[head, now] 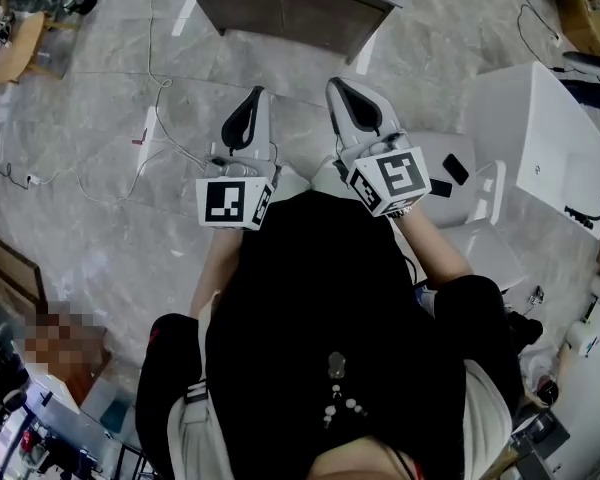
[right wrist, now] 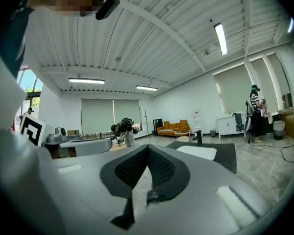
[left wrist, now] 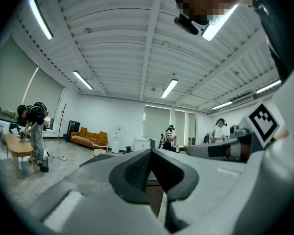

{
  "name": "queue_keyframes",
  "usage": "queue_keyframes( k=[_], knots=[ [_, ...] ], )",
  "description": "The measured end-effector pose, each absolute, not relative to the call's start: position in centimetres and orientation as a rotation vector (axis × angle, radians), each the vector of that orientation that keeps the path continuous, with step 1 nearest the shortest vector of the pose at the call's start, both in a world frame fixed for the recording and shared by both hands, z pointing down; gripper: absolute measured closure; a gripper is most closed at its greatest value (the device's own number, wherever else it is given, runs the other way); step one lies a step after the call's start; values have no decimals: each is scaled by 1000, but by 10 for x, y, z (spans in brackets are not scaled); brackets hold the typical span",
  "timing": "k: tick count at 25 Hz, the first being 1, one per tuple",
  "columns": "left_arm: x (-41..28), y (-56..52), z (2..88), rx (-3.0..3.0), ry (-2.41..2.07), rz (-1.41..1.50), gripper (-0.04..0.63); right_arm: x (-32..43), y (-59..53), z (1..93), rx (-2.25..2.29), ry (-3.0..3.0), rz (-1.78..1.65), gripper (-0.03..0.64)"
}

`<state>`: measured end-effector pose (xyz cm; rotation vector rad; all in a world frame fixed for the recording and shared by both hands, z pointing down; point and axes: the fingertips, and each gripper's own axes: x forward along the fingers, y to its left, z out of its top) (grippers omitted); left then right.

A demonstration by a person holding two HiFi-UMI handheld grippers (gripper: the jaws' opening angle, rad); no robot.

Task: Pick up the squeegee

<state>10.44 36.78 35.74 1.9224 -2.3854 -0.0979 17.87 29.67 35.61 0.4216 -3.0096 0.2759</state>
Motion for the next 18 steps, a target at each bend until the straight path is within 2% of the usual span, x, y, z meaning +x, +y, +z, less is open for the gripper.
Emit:
queue_keyframes(
  k=[18],
  knots=[
    [65,380,347,1915,-2437,-107,594,144,299,349,434,-3042,261,615]
  ],
)
